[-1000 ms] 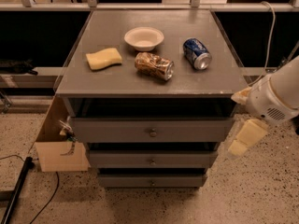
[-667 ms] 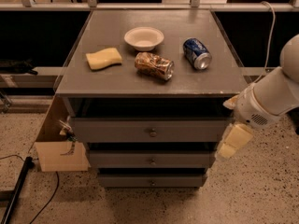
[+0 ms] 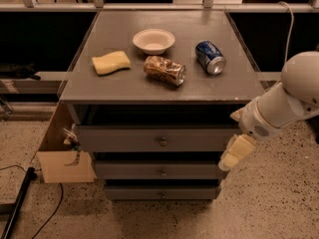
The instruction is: Open top drawer
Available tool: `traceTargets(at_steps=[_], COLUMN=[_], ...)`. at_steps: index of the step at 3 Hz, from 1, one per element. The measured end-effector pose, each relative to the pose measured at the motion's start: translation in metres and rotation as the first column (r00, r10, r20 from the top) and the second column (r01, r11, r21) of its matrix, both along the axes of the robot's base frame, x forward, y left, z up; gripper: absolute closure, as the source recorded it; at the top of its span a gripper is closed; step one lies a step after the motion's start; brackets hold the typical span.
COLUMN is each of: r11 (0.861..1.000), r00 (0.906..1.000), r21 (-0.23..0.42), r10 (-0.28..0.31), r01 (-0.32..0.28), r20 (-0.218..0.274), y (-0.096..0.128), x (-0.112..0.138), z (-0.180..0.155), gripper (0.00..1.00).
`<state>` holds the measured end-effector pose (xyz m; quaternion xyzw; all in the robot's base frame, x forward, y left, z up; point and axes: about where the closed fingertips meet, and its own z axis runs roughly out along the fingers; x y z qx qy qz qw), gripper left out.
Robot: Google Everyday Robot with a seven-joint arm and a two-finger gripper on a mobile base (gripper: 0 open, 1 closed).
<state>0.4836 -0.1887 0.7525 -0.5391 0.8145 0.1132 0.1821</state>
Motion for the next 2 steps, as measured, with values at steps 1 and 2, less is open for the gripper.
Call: traceTargets(at_steps=[1, 2], r11=[0.996, 0.996], r00=[0.9989, 0.9993], r21=[0.082, 0.078], r10=[-0.041, -0.037], r01=[0.039, 0.037], r20=[0.021, 0.006], y=[0.0147, 0.0155], x=[0.0376, 0.0335], z=[-0.0125, -0.0202], gripper=[0.00, 0.00])
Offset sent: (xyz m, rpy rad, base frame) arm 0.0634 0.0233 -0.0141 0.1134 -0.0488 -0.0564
